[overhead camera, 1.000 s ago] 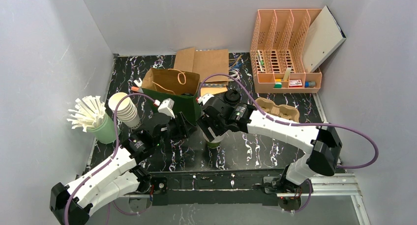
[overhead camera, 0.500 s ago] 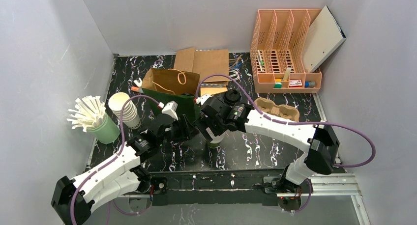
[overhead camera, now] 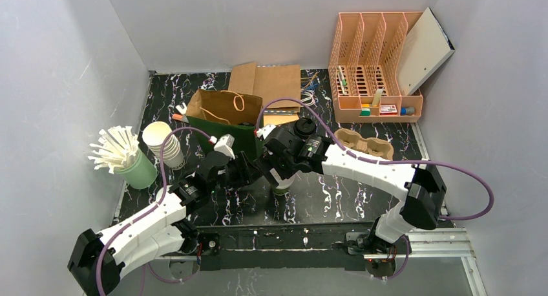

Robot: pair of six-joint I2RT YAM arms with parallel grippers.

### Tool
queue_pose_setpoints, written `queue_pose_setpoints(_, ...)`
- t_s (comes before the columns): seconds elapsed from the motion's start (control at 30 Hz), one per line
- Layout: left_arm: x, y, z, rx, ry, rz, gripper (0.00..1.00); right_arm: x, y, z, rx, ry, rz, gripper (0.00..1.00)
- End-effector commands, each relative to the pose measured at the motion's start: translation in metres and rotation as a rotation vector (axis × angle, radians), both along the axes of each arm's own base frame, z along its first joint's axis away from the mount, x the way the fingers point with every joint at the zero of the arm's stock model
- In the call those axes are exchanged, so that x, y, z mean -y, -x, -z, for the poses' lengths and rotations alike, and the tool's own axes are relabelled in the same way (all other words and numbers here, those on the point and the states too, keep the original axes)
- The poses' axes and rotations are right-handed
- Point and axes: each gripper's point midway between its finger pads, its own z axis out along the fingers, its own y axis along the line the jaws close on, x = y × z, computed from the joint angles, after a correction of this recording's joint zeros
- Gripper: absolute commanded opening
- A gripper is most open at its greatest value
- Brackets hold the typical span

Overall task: Pack the takeout coffee
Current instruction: Close the cup lid on the coffee cup.

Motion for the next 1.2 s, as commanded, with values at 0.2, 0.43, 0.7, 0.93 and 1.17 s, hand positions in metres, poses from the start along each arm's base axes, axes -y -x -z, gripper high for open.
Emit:
queue_pose_setpoints(0.2, 0.014, 0.000, -0.007, 0.042, 0.070, 0.048, 0.39, -0.010, -0.001, -0.060, 0.075, -0.205, 0.024, 0.98)
queue_pose_setpoints(0.43, 0.017, -0.006, -0.004, 0.058, 0.049, 0.060, 0.38, 0.022, -0.014, -0.062, 0.099, -0.240, 0.200, 0.94)
queue_pose_setpoints(0.7, 0.017, -0.006, -0.001, 0.054, 0.038, 0.063, 0.26, 0.032, -0.013, -0.050, -0.114, -0.417, 0.205, 0.55)
queue_pose_setpoints(0.93, 0.021, -0.006, -0.001, 0.046, 0.045, 0.073, 0.24, 0.027, -0.017, -0.043, -0.184, -0.453, 0.190, 0.36)
queue_pose_setpoints(1.17, 0.021, -0.006, 0.003, 0.034, 0.038, 0.075, 0.24, 0.031, -0.022, -0.037, -0.190, -0.444, 0.206, 0.27)
